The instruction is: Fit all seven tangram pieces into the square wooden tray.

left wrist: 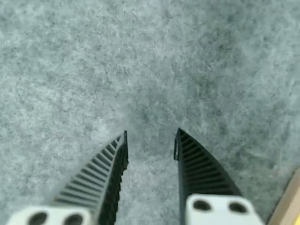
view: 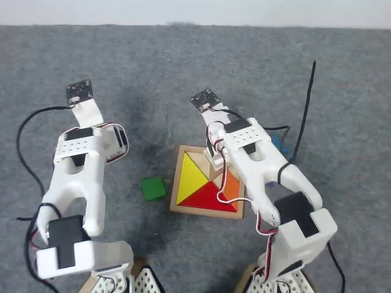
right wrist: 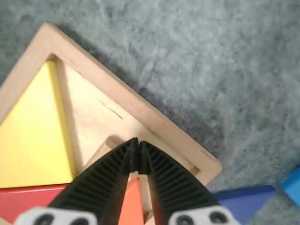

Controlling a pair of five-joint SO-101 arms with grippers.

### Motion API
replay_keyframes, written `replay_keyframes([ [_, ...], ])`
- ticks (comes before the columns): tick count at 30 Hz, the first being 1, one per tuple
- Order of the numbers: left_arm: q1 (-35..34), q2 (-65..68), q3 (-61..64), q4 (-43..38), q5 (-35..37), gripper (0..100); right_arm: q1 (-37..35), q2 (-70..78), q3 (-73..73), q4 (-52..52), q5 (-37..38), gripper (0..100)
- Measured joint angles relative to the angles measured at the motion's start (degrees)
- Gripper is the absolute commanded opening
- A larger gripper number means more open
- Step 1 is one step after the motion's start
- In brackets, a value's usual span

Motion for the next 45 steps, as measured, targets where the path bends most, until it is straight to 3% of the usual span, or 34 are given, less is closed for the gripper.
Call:
replay_keyframes([
  [24,1.7,0.0,0.7,0.0,0.0,15,-4.0,-13.5,11.0,-0.1,0.0,0.8],
  [45,1.7,0.0,0.7,0.0,0.0,15,-7.3,-2.0,4.5,-1.8,-2.1,0.7],
])
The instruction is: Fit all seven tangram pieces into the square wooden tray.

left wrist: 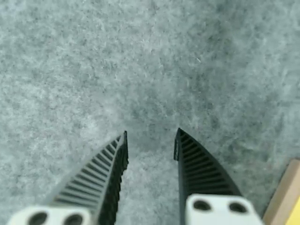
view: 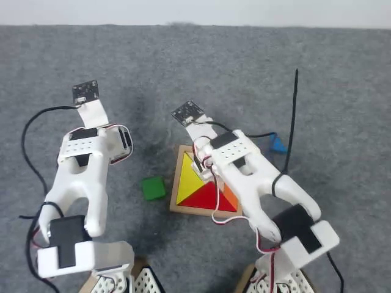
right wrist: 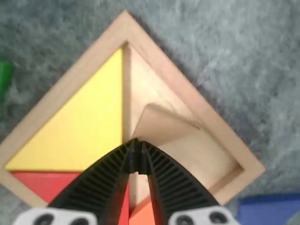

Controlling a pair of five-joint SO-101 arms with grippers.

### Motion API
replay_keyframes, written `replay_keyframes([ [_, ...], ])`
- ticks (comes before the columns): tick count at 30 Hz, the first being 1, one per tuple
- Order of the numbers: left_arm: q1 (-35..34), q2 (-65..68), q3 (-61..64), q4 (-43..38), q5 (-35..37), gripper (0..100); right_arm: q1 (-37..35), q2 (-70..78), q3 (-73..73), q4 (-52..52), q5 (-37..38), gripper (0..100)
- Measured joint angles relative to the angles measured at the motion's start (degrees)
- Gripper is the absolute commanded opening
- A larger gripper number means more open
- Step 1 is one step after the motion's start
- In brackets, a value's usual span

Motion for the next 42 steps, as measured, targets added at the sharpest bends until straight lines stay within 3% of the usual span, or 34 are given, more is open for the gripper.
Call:
replay_keyframes([
  [14,0.0,0.0,0.0,0.0,0.0,15,0.3,1.8,-5.3,0.0,-5.9,0.7],
  [22,0.0,0.0,0.0,0.0,0.0,15,7.5,3.0,-8.0,0.0,-6.0,0.7],
  [37,0.0,0.0,0.0,0.0,0.0,15,8.0,8.2,-11.4,1.5,-4.9,0.7],
  [42,0.0,0.0,0.0,0.0,0.0,15,8.4,3.9,-5.7,1.1,-4.9,0.7],
])
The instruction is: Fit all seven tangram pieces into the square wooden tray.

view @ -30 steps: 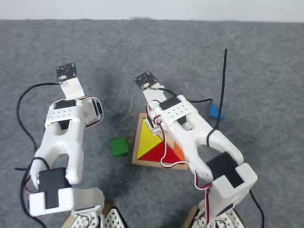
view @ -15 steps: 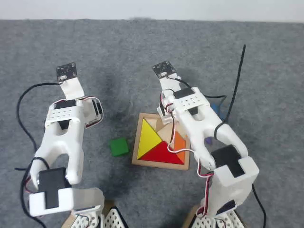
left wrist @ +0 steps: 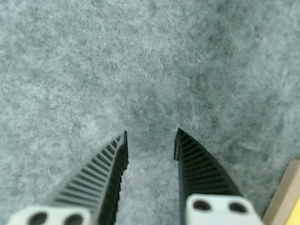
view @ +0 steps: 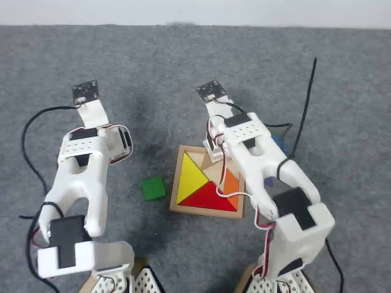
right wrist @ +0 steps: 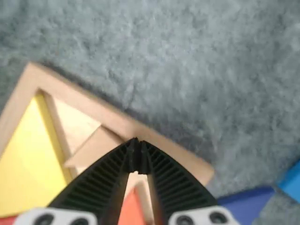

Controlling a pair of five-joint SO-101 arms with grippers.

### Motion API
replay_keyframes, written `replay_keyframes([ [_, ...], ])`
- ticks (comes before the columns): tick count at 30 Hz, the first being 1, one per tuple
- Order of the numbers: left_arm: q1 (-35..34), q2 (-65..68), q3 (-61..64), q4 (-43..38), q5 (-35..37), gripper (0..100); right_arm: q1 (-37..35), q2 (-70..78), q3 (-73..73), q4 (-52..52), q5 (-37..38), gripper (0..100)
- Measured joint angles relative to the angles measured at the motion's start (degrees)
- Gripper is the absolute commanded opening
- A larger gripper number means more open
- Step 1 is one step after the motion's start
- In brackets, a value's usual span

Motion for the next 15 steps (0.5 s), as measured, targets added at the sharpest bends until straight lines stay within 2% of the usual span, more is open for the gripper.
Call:
replay_keyframes([
  [7,0.0,0.0,0.0,0.0,0.0,15,-1.0,-6.9,9.1,-2.3,1.6,0.7],
  [15,0.0,0.0,0.0,0.0,0.0,15,-3.6,-9.8,12.2,-2.3,1.6,0.7],
])
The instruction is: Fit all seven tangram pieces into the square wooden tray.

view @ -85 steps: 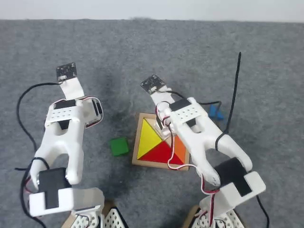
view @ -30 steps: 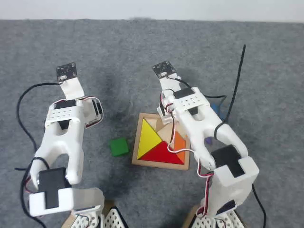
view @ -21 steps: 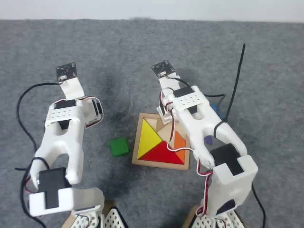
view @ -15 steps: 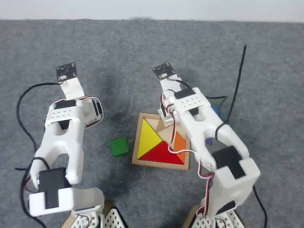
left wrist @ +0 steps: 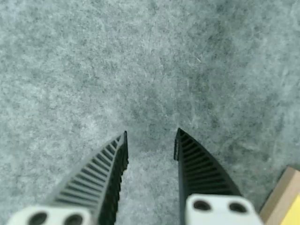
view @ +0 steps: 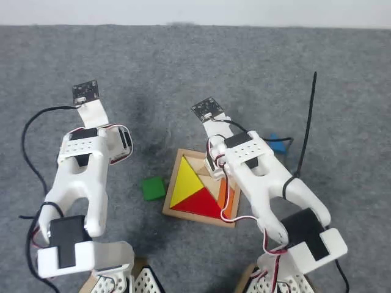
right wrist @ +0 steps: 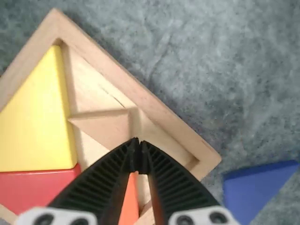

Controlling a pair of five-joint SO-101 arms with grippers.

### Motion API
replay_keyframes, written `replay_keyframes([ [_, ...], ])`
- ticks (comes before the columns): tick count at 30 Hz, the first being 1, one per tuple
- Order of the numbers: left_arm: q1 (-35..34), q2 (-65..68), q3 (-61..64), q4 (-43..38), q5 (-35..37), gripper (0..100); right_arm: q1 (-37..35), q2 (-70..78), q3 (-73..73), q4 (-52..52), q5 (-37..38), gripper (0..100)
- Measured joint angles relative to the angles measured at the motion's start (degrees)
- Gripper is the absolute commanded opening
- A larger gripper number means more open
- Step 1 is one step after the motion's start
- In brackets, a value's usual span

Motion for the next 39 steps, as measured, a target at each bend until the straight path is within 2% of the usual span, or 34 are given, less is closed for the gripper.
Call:
replay_keyframes([
  [12,0.0,0.0,0.0,0.0,0.0,15,-0.5,-8.5,1.1,2.6,0.0,0.7],
  [19,0.0,0.0,0.0,0.0,0.0,15,-4.0,-10.1,4.8,2.7,0.2,0.7],
  [30,0.0,0.0,0.0,0.0,0.0,15,-1.1,1.8,0.9,1.8,4.0,0.7],
  [39,0.0,0.0,0.0,0.0,0.0,15,2.2,3.7,-4.3,1.9,4.4,0.7],
])
